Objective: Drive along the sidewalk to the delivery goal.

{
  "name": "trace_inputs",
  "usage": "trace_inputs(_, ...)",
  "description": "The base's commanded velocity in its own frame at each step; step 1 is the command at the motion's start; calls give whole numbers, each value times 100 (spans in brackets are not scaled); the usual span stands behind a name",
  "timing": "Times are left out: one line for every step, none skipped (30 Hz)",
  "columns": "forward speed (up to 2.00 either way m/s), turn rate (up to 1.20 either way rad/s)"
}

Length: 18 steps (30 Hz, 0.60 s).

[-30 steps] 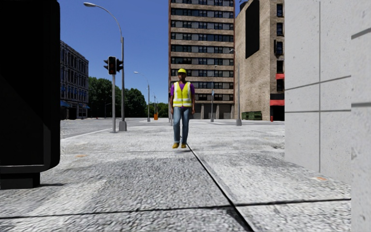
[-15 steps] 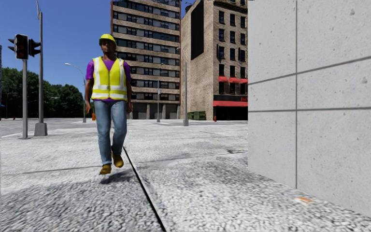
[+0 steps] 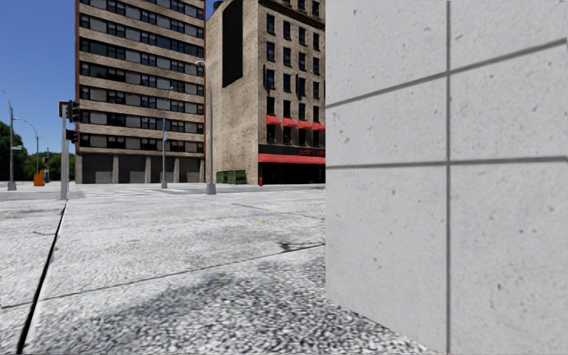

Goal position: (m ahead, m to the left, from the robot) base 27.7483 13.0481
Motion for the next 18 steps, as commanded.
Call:
trace_inputs(198, 120)
trace_inputs(198, 120)
trace_inputs(198, 120)
trace_inputs(198, 120)
trace_inputs(198, 120)
trace_inputs(198, 120)
trace_inputs(198, 120)
trace_inputs(198, 118)
trace_inputs(198, 0)
trace_inputs(198, 0)
trace_inputs(198, 0)
trace_inputs(198, 0)
trace_inputs(198, 0)
trace_inputs(198, 0)
trace_inputs(198, 0)
trace_inputs(198, 0)
trace_inputs(198, 0)
trace_inputs(198, 0)
